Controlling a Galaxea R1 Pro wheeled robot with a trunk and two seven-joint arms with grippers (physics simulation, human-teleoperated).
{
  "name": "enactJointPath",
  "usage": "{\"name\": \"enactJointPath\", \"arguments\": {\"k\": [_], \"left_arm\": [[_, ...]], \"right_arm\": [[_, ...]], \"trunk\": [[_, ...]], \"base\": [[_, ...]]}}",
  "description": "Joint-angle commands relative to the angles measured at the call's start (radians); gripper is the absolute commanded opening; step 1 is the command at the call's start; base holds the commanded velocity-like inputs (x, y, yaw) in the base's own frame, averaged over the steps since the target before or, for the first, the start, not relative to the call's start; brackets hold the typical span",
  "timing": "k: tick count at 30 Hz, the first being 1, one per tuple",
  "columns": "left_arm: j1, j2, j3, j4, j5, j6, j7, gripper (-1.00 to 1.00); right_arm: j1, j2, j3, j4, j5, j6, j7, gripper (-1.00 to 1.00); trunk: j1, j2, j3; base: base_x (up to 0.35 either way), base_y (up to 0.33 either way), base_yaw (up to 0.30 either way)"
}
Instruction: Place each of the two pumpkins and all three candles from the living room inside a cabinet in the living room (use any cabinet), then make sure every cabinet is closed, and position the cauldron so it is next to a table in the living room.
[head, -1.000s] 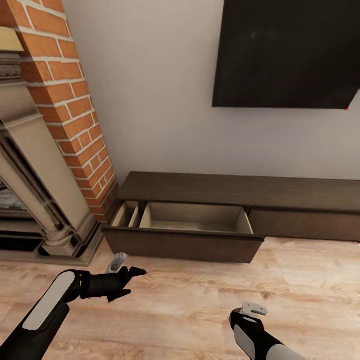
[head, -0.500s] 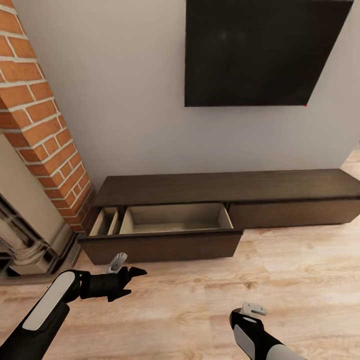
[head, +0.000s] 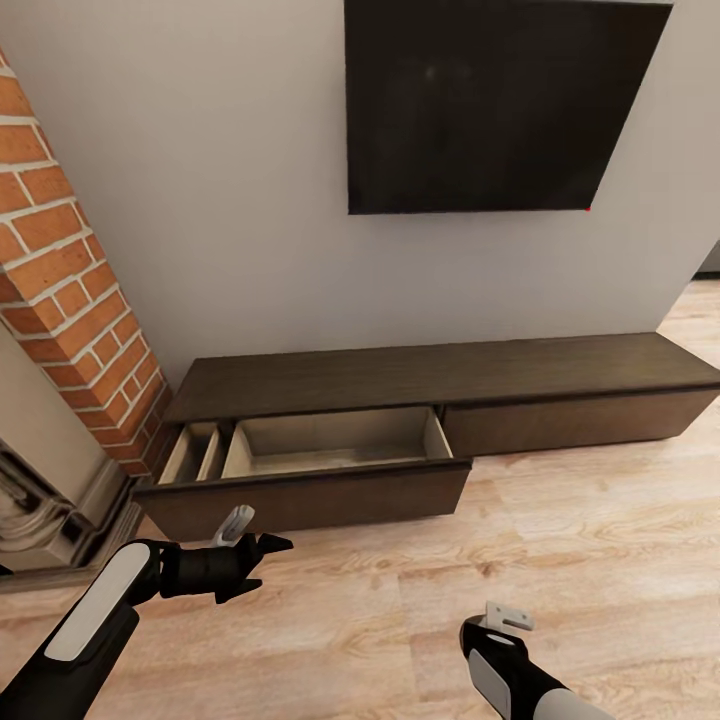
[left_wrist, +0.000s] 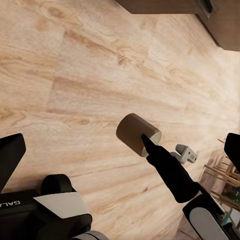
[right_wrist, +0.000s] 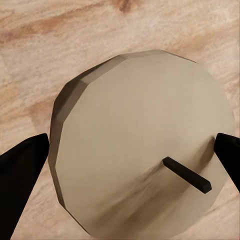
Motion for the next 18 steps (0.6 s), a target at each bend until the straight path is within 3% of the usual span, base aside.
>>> {"name": "enactJointPath", "arguments": {"k": [1, 8, 16, 17, 18], "left_arm": [[-0.001, 0.001, -0.001, -0.001, 0.011, -0.001, 0.010, 1.00], [-0.001, 0.001, -0.001, 0.000, 0.011, -0.001, 0.010, 1.00], [0.000, 0.004, -0.001, -0.001, 0.010, 0.001, 0.010, 1.00], [0.000, 0.043, -0.001, -0.006, 0.013, 0.002, 0.007, 1.00], [0.000, 0.052, -0.001, -0.009, 0.013, 0.002, 0.007, 1.00]], "right_arm": [[-0.001, 0.000, 0.009, -0.002, -0.005, 0.005, -0.007, -1.00], [0.000, 0.001, 0.041, -0.002, -0.006, 0.005, -0.010, -1.00], [0.000, -0.003, 0.045, -0.004, -0.008, 0.012, -0.005, -1.00], [-0.001, 0.000, 0.046, -0.036, -0.009, 0.022, -0.002, -1.00], [-0.001, -0.003, 0.046, -0.061, -0.009, 0.032, -0.002, -1.00]], "trunk": [[0.000, 0.000, -0.001], [0.000, 0.000, -0.001], [0.000, 0.000, -0.001], [0.000, 0.000, -0.001], [0.000, 0.000, -0.001]], "base": [[0.003, -0.001, -0.001], [0.007, 0.000, 0.000], [0.020, 0.000, 0.000], [0.000, 0.000, 0.000], [0.000, 0.000, 0.000]]}}
